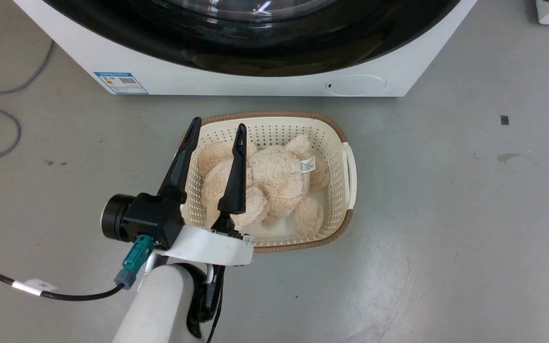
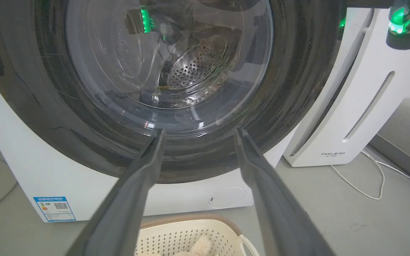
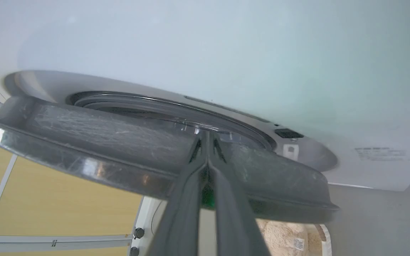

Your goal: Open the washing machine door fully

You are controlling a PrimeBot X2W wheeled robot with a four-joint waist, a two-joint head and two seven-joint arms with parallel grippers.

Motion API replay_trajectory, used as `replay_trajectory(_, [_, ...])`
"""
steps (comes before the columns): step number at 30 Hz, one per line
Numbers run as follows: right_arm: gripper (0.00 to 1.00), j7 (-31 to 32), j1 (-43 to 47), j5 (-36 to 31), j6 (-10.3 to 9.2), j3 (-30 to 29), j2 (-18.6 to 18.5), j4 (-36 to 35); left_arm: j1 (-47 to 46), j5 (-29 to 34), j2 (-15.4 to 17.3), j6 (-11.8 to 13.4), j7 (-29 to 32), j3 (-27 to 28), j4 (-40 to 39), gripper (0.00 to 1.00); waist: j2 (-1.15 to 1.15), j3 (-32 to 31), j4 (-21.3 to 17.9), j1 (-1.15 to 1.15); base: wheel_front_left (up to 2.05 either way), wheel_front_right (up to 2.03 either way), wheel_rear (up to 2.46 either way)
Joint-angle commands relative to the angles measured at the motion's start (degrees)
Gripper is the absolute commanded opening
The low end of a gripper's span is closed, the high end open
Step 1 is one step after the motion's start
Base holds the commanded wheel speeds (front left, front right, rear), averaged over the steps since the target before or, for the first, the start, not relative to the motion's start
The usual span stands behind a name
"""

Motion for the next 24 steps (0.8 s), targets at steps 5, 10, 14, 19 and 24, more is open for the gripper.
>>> replay_trajectory(5, [0.0, -0.15, 0.96, 0.06, 0.05, 1.0, 2.02, 0.47, -0.99, -0.19, 0.23, 0.18, -0.32, -0.06, 0.12, 1.0, 0.0, 0.16, 0.08, 0.0, 0.0, 0.0, 0.0])
replay_trajectory(10, [0.0, 0.25, 0.71, 0.37, 0.05, 1.42, 3.0, 0.62, -1.32, -0.27, 0.23, 0.17, -0.32, -0.33, 0.19, 1.0, 0.0, 0.58, 0.22, 0.0, 0.0, 0.0, 0.0])
replay_trajectory(14, [0.0, 1.32, 1.26, 0.54, 0.05, 1.77, 2.97, -0.33, -1.38, -0.28, 0.23, 0.23, -0.32, -0.39, 0.37, 1.0, 0.0, 0.39, 0.27, 0.0, 0.0, 0.0, 0.0])
replay_trajectory(19, [0.0, 3.8, 2.83, 1.2, 0.05, 2.12, 1.94, -3.14, -0.89, -0.36, 0.23, 0.42, -0.32, -0.39, 0.62, 1.0, 0.0, -0.44, 0.19, 0.0, 0.0, 0.0, 0.0])
replay_trajectory(24, [0.0, 6.24, 5.41, 2.29, 0.05, 2.42, 0.17, -6.85, -0.26, -0.38, 0.23, 0.55, -0.32, -0.47, 1.09, 1.0, 0.0, -1.85, 0.07, 0.0, 0.0, 0.0, 0.0])
